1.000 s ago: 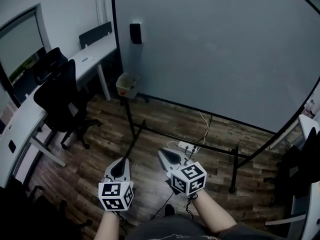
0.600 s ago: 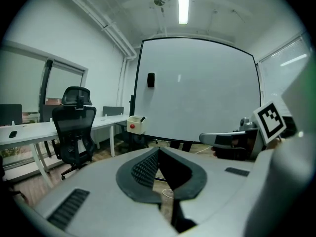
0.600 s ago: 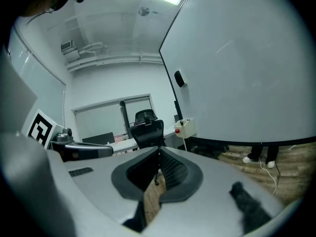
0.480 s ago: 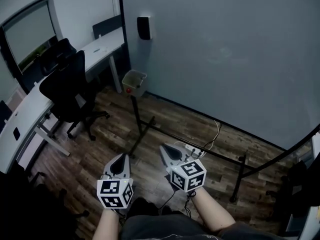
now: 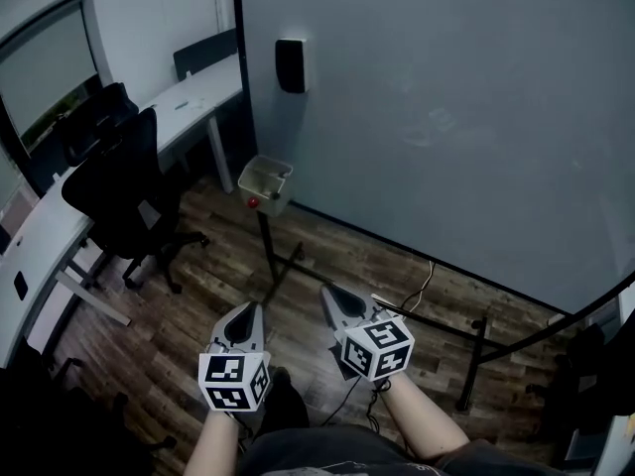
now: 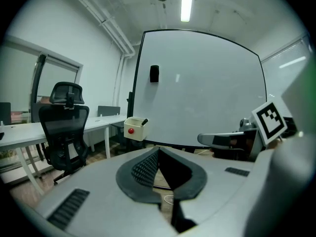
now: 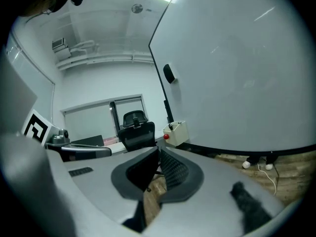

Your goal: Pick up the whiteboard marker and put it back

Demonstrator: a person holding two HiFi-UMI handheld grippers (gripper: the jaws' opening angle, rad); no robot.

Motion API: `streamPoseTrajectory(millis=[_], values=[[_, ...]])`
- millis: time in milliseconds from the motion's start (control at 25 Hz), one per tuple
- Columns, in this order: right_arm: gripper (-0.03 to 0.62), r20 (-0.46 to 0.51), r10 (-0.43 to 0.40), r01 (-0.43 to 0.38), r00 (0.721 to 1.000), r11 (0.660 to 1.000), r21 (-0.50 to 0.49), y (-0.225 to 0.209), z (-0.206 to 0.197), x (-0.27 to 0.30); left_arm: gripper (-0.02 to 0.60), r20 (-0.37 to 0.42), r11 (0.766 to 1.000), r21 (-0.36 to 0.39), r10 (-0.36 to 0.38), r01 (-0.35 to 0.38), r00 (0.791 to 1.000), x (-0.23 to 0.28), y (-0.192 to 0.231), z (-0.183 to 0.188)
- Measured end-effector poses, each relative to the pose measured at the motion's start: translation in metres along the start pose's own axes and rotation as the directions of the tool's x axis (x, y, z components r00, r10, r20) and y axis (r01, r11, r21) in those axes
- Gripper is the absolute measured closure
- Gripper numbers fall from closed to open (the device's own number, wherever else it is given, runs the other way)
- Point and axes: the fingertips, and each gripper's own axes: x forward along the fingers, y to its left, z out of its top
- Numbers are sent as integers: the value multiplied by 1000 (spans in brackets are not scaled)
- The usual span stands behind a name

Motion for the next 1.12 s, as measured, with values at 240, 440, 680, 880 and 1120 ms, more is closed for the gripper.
streamPoseTrajectory(millis=[240,440,680,880,1120], values=[[569,27,-40,41,999,999,-14,-22,26,56,568,13,999,-10,-34,34,999,49,35,22],[566,51,-73,75,996,997,-37,-28,49,99,568,13,998,-6,-55,55,998,78,67,39],[474,52,-81,84,995,995,-52,-31,58,145,568,10,996,6,-94,94,996,107,93,53],[439,69,-105,109,992,993,-56,-30,64,180,568,4,992,13,-124,124,992,129,117,59],[427,60,-152,155,987,986,-65,-39,62,211,568,-4,987,17,-160,160,987,156,135,61]])
